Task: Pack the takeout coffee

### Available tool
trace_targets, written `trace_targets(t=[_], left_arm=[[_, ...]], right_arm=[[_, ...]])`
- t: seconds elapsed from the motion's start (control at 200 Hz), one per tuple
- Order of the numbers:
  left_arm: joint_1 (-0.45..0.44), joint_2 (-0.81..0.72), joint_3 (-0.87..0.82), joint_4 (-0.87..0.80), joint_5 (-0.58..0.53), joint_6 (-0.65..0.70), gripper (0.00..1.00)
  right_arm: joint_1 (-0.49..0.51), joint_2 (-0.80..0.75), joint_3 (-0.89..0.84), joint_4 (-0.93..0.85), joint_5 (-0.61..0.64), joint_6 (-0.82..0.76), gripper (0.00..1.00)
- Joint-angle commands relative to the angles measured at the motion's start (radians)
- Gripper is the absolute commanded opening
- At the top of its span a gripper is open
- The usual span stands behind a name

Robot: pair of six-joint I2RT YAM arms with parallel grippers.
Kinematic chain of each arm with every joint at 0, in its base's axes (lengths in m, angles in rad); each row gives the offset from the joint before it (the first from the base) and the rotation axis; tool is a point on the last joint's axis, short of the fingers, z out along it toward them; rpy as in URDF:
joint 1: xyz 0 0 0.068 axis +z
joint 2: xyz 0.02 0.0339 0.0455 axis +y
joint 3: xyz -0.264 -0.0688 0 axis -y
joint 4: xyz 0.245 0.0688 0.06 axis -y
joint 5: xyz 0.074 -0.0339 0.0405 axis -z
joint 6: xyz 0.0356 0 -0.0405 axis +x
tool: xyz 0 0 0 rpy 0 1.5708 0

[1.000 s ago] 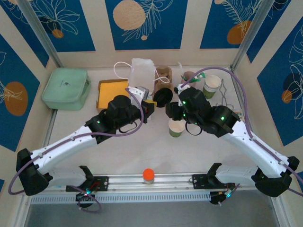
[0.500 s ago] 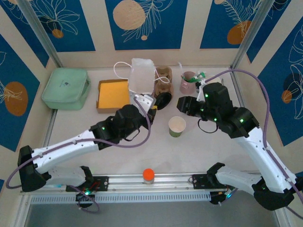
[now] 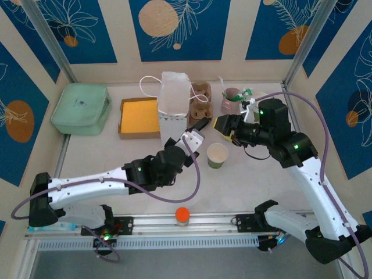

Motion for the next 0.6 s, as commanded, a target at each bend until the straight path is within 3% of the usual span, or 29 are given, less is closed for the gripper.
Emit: trace_targets(t=[0.0,0.595], left_arm=[[-0.024,0.013,0.020,0.065,-0.076,0.078,0.00],[-0.053,0.025,-0.002,0.129,-0.104,0.133,0.00]], right_arm=[[-0.009,0.009,-0.020,0.041,-0.044,0.051,0.54],[-0.019,0.037,0.009,0.089,-0.068,0.069,0.54]])
